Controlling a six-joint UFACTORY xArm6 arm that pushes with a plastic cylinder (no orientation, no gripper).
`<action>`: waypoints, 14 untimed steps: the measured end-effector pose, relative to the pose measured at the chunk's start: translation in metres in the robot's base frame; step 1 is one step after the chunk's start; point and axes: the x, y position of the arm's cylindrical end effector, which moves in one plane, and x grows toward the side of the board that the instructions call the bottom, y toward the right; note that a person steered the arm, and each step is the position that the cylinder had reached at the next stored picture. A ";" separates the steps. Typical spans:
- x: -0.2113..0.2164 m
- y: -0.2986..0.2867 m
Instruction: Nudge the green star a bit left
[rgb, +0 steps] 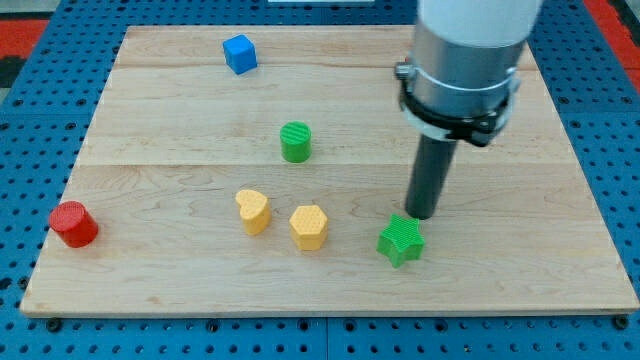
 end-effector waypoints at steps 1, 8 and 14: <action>-0.001 0.014; 0.046 0.064; 0.065 0.004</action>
